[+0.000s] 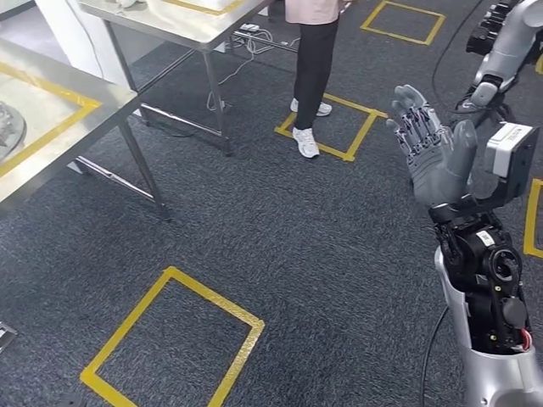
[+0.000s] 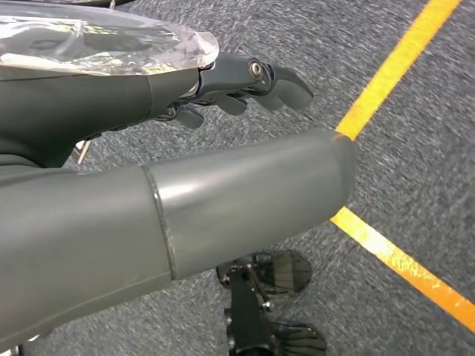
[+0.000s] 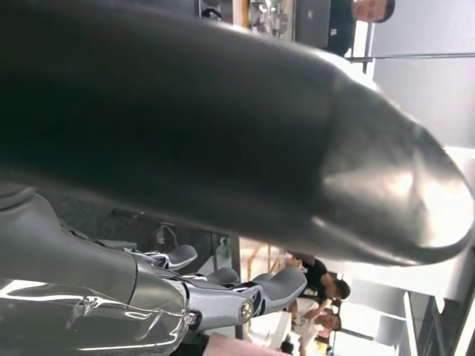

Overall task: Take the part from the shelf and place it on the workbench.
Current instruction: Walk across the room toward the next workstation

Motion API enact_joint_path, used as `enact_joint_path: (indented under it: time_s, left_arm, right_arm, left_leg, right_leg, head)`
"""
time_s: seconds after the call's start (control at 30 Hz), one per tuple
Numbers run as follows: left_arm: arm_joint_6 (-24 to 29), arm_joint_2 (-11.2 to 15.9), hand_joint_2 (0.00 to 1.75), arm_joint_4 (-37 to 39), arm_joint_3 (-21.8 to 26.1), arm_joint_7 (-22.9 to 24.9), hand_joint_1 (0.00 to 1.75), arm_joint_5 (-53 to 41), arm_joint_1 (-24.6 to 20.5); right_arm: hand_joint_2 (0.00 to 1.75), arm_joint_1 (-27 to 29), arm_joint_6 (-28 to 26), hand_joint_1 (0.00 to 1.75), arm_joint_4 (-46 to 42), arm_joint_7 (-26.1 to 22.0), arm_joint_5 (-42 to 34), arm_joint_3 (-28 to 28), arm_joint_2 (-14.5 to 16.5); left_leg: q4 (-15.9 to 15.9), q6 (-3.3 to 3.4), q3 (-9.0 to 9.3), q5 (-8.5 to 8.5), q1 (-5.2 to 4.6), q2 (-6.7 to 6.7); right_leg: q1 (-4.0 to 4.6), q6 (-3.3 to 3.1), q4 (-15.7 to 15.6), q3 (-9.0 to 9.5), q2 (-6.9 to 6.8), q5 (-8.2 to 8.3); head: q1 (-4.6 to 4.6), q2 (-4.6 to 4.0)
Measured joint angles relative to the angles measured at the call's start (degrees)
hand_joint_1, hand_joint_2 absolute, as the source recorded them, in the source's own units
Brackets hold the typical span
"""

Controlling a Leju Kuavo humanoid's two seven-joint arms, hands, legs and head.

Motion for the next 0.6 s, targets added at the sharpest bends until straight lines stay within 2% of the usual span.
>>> enact_joint_path:
  time_s: [0.07, 0.13, 0.17, 0.2, 0.23, 0.27, 0.33, 0.37, 0.4, 0.43, 0.5, 0.57, 0.6]
  left_arm:
    - [0.00, -0.01, 0.00, 0.00, 0.00, -0.01, 0.00, 0.00, -0.07]
    - [0.00, -0.01, 0.00, 0.00, 0.00, -0.02, 0.00, 0.00, 0.07]
    - [0.00, -0.01, 0.00, 0.00, 0.00, -0.02, 0.00, 0.00, 0.20]
    - [0.00, -0.01, 0.00, 0.00, 0.00, -0.02, 0.00, 0.00, 0.33]
    - [0.00, -0.01, 0.00, 0.00, 0.00, -0.02, 0.00, 0.00, 0.40]
    - [0.00, -0.01, 0.00, 0.00, 0.00, -0.02, 0.00, 0.00, 0.43]
    - [0.00, 0.08, 0.00, 0.00, 0.00, -0.01, 0.00, 0.02, 0.39]
    - [0.00, 0.13, 0.00, 0.00, 0.00, -0.01, 0.00, 0.04, 0.36]
    - [0.00, 0.19, 0.00, 0.00, 0.00, -0.01, 0.00, 0.07, 0.36]
    - [0.00, 0.21, 0.00, 0.00, 0.00, -0.01, 0.00, 0.08, 0.35]
    - [0.00, 0.17, 0.00, -0.01, 0.00, 0.01, 0.00, 0.07, 0.20]
    - [0.01, 0.14, 0.00, -0.01, 0.00, 0.01, 0.00, 0.07, -0.02]
    - [0.02, 0.13, 0.00, -0.02, 0.00, 0.02, 0.00, 0.04, -0.06]
  right_arm:
    - [0.00, -0.20, -0.02, 0.00, 0.05, -0.02, 0.00, 0.03, 0.00]
    - [0.00, -0.23, -0.02, 0.00, 0.09, -0.03, 0.00, 0.09, 0.00]
    - [0.00, -0.12, -0.02, 0.00, 0.13, -0.02, 0.00, 0.11, 0.00]
    - [0.00, 0.01, -0.02, 0.00, 0.20, -0.02, 0.00, 0.15, 0.00]
    - [0.00, 0.09, -0.03, 0.00, 0.27, -0.01, 0.00, 0.18, 0.00]
    - [0.00, 0.11, -0.03, 0.00, 0.35, -0.01, 0.00, 0.21, 0.00]
    - [0.00, 0.10, -0.03, 0.00, 0.43, -0.01, 0.00, 0.27, 0.00]
    - [0.00, 0.10, -0.03, 0.00, 0.44, -0.01, 0.00, 0.28, 0.00]
    - [0.00, 0.10, -0.03, 0.00, 0.46, -0.01, 0.00, 0.31, 0.00]
    - [0.00, 0.10, -0.04, 0.00, 0.48, -0.01, 0.00, 0.33, 0.00]
    - [0.00, 0.14, -0.08, 0.00, 0.49, -0.01, 0.00, 0.32, 0.00]
    - [0.00, 0.06, -0.13, 0.00, 0.48, -0.02, 0.00, 0.18, 0.00]
    - [0.00, 0.04, -0.15, 0.00, 0.48, -0.03, 0.00, 0.12, 0.00]
  left_leg:
    - [2.55, -0.49, -0.95, -1.86, 0.16, -1.40]
    - [9.78, -0.69, -4.43, -5.49, 0.24, -3.47]
    - [13.79, -0.72, -6.53, -6.99, 0.23, -3.91]
    - [16.46, -0.72, -8.08, -7.52, 0.22, -4.09]
    - [16.94, -0.68, -8.63, -6.89, 0.23, -4.14]
    - [15.11, -0.59, -8.08, -5.23, 0.24, -4.18]
    - [6.96, -0.25, -4.62, -0.89, 0.29, -5.30]
    - [3.30, -0.10, -3.00, 0.58, 0.33, -5.95]
    - [0.98, 0.04, -1.95, 1.32, 0.35, -6.46]
    - [0.06, 0.20, -1.54, 1.39, 0.30, -6.62]
    - [-0.25, 0.66, -1.35, 1.55, 0.26, -5.70]
    - [-0.57, 1.28, -1.11, 1.70, 0.36, -4.79]
    - [-0.69, 1.53, -1.00, 1.71, 0.41, -4.30]
  right_leg:
    - [-0.23, -0.73, -0.46, 0.20, 0.86, 0.30]
    - [-0.28, -1.22, -0.63, 0.21, 1.73, 0.45]
    - [-0.26, -1.33, -0.62, 0.17, 2.24, 0.46]
    - [-0.25, -1.36, -0.61, 0.16, 2.80, 0.46]
    - [-0.25, -1.36, -0.60, 0.17, 3.36, 0.46]
    - [-0.26, -1.35, -0.59, 0.23, 3.96, 0.46]
    - [-0.23, -1.23, -0.53, 0.32, 5.05, 0.43]
    - [-0.15, -1.08, -0.45, 0.28, 5.63, 0.41]
    - [-0.12, -0.86, -0.38, 0.19, 6.11, 0.42]
    - [-0.12, -0.57, -0.36, 0.07, 6.56, 0.45]
    - [-0.26, 0.11, -0.33, -0.08, 7.08, 0.45]
    - [-0.30, 0.84, 1.83, -0.97, 5.56, -1.02]
    - [-0.37, 1.16, 4.74, -2.23, 4.38, -2.68]
  head:
    - [-0.39, 0.00]
    - [-1.08, 0.00]
    - [-1.43, 0.00]
    - [-1.71, 0.00]
    - [-1.97, 0.00]
    - [-2.18, 0.00]
    - [-2.56, 0.00]
    - [-2.68, 0.00]
    - [-2.69, 0.00]
    - [-2.66, 0.00]
    - [-2.54, 0.00]
    - [-2.09, 0.00]
    - [-1.75, 0.00]
